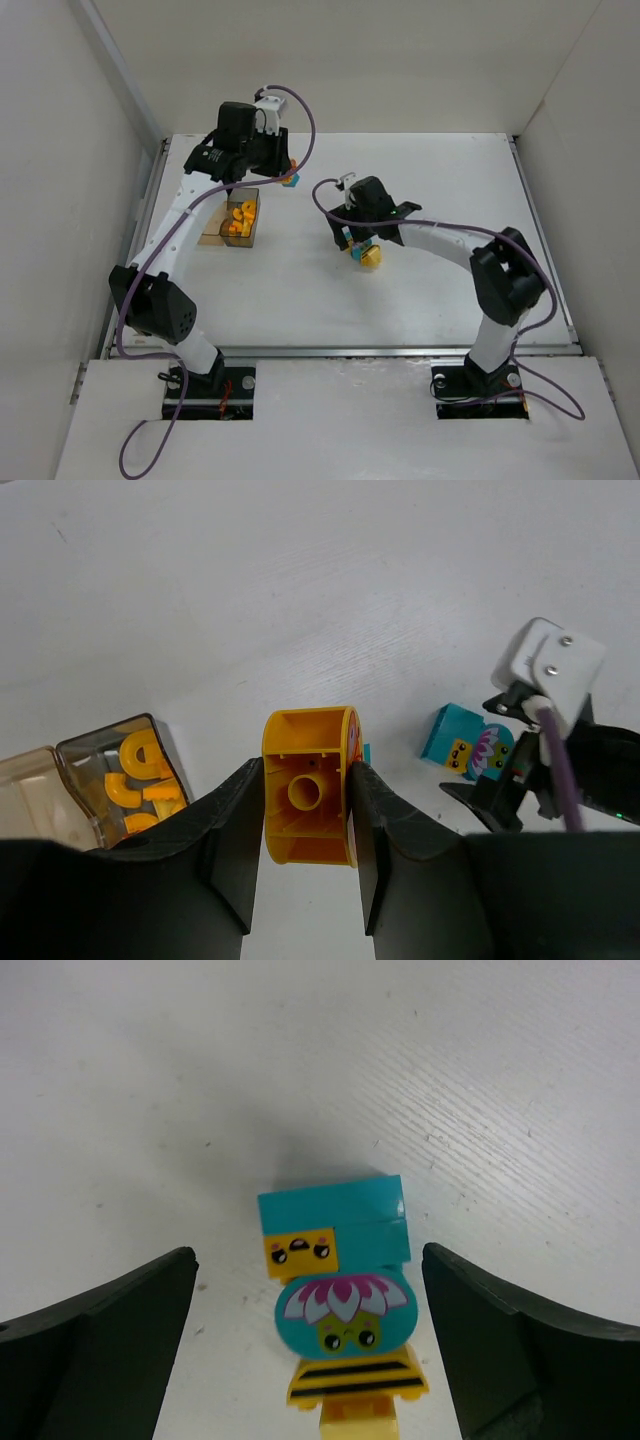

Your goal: Sort the legos into containers by color

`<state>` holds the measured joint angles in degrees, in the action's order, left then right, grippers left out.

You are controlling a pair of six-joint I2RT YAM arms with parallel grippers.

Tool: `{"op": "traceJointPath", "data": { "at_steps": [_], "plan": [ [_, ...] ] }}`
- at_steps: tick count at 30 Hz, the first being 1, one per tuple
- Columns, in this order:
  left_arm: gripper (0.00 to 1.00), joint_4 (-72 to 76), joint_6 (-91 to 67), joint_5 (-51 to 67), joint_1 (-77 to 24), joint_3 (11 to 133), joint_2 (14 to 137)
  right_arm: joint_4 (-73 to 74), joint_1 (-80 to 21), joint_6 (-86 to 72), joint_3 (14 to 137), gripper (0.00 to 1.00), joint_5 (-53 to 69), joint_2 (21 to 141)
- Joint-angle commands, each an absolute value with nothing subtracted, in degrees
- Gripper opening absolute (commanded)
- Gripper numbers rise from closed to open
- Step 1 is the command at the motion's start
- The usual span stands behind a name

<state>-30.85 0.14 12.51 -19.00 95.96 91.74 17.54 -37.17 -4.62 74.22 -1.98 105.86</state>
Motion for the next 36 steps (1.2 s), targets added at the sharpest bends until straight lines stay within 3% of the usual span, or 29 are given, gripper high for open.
{"op": "traceJointPath", "data": {
  "at_steps": [1, 7, 12, 30, 34, 36],
  "plan": [
    [0.0, -29.4, 0.3, 16.2, -18.9, 95.7, 88.2, 6.2, -37.9, -0.4, 70.1, 1.0, 2.4, 95.3],
    [0.0, -28.7, -0.3, 24.1, -18.4, 95.7, 88.8, -5.1, -40.1, 3.4, 65.4, 1.0, 7.8, 84.8],
    [0.0, -26.7, -3.3, 32.9, -18.4, 95.7, 88.8, -6.2, -41.2, 3.4, 68.4, 1.0, 7.7, 84.3],
    [0.0, -25.6, -6.3, 35.7, -20.0, 94.6, 89.3, -6.2, -42.9, 2.3, 76.9, 0.68, 7.1, 91.0],
    [0.0, -25.6, -6.3, 35.7, -20.0, 94.6, 89.8, -6.8, -42.9, 1.0, 78.0, 0.53, 6.5, 92.1],
    [0.0, -25.6, -6.3, 35.7, -20.0, 95.1, 89.8, -6.8, -42.9, 0.3, 78.6, 0.29, 6.5, 92.6]
  ]
}}
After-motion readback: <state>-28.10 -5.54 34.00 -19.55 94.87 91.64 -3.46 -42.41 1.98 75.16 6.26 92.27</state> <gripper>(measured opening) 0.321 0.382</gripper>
